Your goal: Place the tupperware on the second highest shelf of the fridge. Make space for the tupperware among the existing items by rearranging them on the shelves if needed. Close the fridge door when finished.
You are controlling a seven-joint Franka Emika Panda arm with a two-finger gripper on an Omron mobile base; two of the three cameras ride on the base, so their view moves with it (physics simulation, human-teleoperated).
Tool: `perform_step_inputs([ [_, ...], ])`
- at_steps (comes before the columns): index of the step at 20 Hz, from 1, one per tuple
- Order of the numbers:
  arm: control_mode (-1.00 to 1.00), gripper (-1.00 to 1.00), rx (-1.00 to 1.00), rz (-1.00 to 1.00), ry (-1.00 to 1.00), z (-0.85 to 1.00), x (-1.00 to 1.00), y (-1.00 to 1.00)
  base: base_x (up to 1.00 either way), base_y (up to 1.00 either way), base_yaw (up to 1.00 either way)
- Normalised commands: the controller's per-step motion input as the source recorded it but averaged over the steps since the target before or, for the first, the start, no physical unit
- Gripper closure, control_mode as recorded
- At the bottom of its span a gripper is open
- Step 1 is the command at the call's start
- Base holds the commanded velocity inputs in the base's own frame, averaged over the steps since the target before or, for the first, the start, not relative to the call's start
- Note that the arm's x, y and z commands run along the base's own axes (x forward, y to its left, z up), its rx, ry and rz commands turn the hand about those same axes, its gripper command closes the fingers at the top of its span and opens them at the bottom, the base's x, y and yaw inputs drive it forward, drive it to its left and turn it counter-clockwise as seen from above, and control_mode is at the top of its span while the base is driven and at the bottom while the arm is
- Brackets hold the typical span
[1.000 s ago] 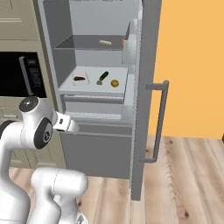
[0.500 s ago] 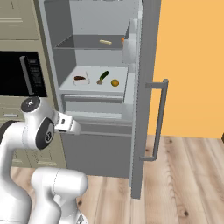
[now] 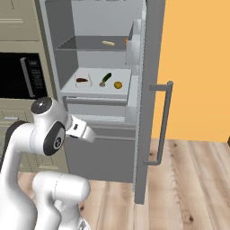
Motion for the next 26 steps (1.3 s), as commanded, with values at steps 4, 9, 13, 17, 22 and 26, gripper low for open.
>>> perform_step_inputs([
  [4,-1.00,-1.00,0.02,-0.28,-0.08,-0.22,-0.48,-0.73,0.00,0.00,0.00],
  [9,-1.00,-1.00,0.03,-0.04,-0.02,-0.11,-0.14,-0.44,0.00,0.00,0.00],
  [13,-1.00,-1.00,0.02,0.00,0.00,0.00,-0.08,-0.23,0.00,0.00,0.00],
  [17,-1.00,-1.00,0.00,0.00,0.00,0.00,-0.03,-0.18,0.00,0.00,0.00],
  [22,-1.00,-1.00,0.01,0.00,0.00,0.00,-0.03,-0.17,0.00,0.00,0.00],
  [26,-1.00,-1.00,0.05,0.00,0.00,0.00,-0.04,-0.26,0.00,0.00,0.00],
])
